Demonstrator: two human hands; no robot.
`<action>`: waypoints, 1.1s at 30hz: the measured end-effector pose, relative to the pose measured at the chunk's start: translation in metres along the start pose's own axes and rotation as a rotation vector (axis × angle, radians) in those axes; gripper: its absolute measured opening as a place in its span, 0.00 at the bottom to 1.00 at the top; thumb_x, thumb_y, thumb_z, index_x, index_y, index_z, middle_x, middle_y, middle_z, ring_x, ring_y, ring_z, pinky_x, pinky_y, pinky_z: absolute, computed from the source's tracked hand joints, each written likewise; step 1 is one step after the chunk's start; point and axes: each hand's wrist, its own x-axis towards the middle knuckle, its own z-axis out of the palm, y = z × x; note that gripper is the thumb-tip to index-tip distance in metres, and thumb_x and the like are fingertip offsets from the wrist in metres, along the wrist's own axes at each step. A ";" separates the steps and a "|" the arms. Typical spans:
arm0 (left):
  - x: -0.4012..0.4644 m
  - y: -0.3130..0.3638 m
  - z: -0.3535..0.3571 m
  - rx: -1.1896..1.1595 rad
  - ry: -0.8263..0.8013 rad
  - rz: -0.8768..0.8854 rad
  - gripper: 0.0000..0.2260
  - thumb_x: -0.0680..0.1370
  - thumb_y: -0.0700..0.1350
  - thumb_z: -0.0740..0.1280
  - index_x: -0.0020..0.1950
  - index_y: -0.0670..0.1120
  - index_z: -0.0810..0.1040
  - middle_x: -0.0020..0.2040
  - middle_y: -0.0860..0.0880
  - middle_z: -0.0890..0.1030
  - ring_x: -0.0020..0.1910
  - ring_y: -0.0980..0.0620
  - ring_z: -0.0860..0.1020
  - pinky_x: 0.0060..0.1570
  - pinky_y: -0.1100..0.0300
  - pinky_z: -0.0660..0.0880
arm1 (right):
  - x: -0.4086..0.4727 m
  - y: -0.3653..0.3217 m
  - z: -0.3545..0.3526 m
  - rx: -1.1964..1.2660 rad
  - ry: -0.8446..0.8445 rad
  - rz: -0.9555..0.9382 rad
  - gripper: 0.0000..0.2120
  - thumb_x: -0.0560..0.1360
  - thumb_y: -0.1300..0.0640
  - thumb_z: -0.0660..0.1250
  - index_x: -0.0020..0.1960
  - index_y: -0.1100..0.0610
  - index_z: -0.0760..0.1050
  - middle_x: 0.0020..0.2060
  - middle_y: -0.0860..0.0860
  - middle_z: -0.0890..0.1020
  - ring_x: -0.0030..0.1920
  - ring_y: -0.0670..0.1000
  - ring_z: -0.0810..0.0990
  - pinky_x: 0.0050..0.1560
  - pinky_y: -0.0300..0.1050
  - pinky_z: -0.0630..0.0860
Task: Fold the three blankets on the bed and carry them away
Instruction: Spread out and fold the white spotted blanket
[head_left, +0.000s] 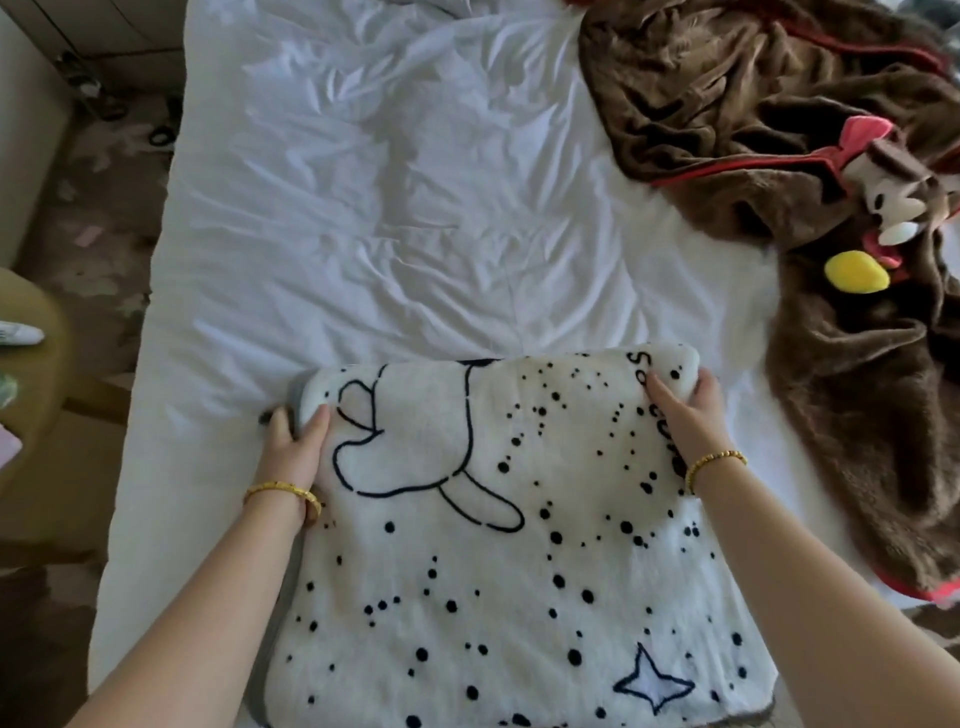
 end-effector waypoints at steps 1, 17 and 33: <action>0.005 -0.002 0.001 -0.046 -0.017 -0.015 0.26 0.77 0.57 0.63 0.71 0.48 0.64 0.63 0.46 0.74 0.56 0.44 0.76 0.51 0.50 0.77 | 0.002 0.002 -0.001 0.011 -0.017 0.015 0.19 0.74 0.46 0.67 0.59 0.54 0.69 0.57 0.56 0.76 0.51 0.55 0.79 0.49 0.54 0.79; 0.050 0.006 0.016 0.338 0.160 0.169 0.14 0.81 0.50 0.56 0.53 0.40 0.70 0.52 0.39 0.76 0.50 0.42 0.74 0.48 0.53 0.68 | 0.039 0.004 0.015 -0.419 0.142 -0.099 0.11 0.81 0.54 0.53 0.55 0.62 0.65 0.55 0.64 0.74 0.44 0.57 0.72 0.44 0.47 0.66; -0.027 0.048 0.079 0.635 0.171 0.925 0.21 0.70 0.32 0.62 0.64 0.37 0.72 0.64 0.36 0.72 0.66 0.34 0.68 0.65 0.37 0.62 | -0.032 -0.012 0.061 -0.471 0.457 -0.483 0.23 0.78 0.61 0.51 0.73 0.57 0.60 0.75 0.51 0.56 0.76 0.54 0.52 0.74 0.50 0.45</action>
